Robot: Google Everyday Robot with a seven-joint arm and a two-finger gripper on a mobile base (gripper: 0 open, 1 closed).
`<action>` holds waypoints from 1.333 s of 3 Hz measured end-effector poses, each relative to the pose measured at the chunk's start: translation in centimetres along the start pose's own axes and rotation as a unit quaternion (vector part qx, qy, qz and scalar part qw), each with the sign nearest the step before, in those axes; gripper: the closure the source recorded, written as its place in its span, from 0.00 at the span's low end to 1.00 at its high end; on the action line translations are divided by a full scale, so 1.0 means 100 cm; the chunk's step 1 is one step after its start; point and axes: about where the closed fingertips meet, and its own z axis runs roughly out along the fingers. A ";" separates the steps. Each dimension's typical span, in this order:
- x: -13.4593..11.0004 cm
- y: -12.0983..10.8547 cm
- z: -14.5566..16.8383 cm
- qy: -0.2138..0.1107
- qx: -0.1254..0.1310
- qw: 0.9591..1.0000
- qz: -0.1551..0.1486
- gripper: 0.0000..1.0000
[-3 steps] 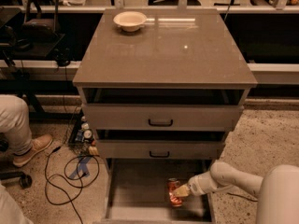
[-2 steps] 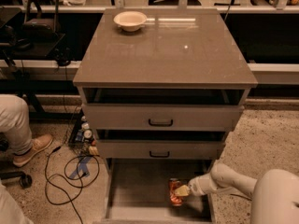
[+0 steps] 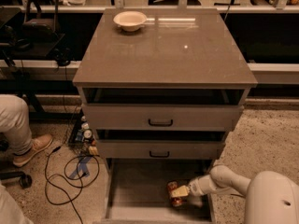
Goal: Place coke can into bottom drawer
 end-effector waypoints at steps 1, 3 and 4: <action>0.001 -0.001 -0.007 -0.005 -0.001 1.000 -0.001 0.00; 0.008 -0.004 -0.037 -0.029 0.008 1.000 -0.001 0.00; 0.010 -0.005 -0.048 -0.041 0.010 0.999 -0.006 0.00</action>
Offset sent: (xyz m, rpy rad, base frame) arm -0.0087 -0.0432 0.0288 -0.0080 -0.0389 -0.0573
